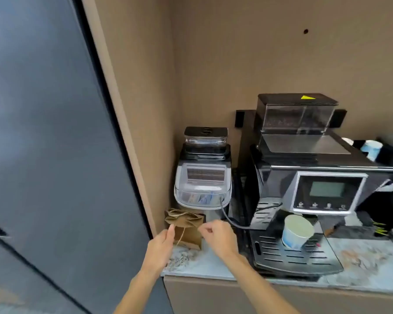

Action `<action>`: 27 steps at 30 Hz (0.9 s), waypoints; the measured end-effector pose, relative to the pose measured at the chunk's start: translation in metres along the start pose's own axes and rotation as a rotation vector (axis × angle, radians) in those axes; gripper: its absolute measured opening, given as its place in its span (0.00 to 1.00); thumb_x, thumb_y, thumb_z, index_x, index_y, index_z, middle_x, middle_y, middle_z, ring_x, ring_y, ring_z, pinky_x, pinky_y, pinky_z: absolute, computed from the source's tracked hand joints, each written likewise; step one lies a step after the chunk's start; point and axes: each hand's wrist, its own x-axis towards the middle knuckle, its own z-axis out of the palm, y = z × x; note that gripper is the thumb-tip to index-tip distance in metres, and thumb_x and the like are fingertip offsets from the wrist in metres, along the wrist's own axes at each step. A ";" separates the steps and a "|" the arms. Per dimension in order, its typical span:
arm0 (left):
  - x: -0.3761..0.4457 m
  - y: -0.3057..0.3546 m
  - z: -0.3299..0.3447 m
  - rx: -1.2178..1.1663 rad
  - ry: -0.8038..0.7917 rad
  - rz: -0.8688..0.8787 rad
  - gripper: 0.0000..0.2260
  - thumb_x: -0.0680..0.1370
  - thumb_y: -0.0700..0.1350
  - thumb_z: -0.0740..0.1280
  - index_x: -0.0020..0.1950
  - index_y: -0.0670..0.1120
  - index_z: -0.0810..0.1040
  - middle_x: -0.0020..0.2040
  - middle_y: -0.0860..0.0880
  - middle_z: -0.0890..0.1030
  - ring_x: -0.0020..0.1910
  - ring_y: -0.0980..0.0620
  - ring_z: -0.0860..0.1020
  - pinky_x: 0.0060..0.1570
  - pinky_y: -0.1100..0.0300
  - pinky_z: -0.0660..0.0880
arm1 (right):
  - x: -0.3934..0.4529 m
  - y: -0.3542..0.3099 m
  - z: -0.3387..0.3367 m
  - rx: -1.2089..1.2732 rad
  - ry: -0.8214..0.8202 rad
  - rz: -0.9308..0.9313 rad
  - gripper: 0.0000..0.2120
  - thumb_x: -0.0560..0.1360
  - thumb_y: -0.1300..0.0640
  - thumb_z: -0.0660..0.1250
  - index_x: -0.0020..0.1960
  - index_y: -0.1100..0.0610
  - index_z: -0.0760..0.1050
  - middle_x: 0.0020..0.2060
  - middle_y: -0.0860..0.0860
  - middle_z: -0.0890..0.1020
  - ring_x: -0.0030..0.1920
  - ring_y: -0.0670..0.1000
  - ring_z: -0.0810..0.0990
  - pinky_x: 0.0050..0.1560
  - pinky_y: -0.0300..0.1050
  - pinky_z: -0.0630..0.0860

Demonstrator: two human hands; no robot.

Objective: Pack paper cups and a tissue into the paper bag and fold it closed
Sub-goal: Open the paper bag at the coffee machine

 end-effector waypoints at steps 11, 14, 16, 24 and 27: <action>0.026 -0.004 0.008 0.126 -0.003 -0.009 0.22 0.83 0.56 0.57 0.33 0.47 0.68 0.32 0.53 0.74 0.32 0.57 0.70 0.34 0.62 0.67 | 0.040 -0.004 0.061 -0.414 0.095 -0.085 0.17 0.80 0.43 0.60 0.48 0.50 0.84 0.45 0.47 0.84 0.40 0.52 0.84 0.43 0.46 0.77; 0.028 -0.004 -0.003 0.172 -0.006 0.070 0.18 0.83 0.54 0.58 0.35 0.50 0.72 0.34 0.53 0.76 0.34 0.59 0.73 0.39 0.60 0.71 | 0.043 -0.012 0.058 -0.456 0.104 -0.109 0.10 0.72 0.48 0.73 0.34 0.50 0.83 0.33 0.46 0.83 0.27 0.51 0.80 0.32 0.45 0.76; 0.030 -0.004 -0.009 0.215 -0.019 0.121 0.10 0.83 0.52 0.60 0.47 0.51 0.79 0.42 0.55 0.81 0.41 0.60 0.78 0.45 0.60 0.74 | 0.039 -0.014 0.052 -0.477 0.189 -0.129 0.12 0.66 0.51 0.79 0.27 0.51 0.80 0.26 0.46 0.80 0.20 0.52 0.76 0.27 0.43 0.75; 0.040 0.035 -0.015 0.484 -0.031 0.450 0.20 0.79 0.53 0.66 0.69 0.51 0.69 0.62 0.53 0.70 0.59 0.54 0.73 0.54 0.56 0.77 | -0.002 0.000 0.010 -0.279 0.156 -0.077 0.18 0.81 0.44 0.57 0.41 0.50 0.80 0.36 0.44 0.74 0.39 0.47 0.77 0.34 0.42 0.68; 0.039 0.048 -0.009 0.717 -0.058 0.556 0.24 0.77 0.59 0.67 0.70 0.53 0.67 0.62 0.52 0.69 0.63 0.51 0.68 0.54 0.56 0.77 | -0.028 0.004 -0.006 -0.277 0.113 -0.114 0.19 0.80 0.43 0.57 0.39 0.51 0.78 0.35 0.45 0.69 0.36 0.46 0.72 0.33 0.43 0.64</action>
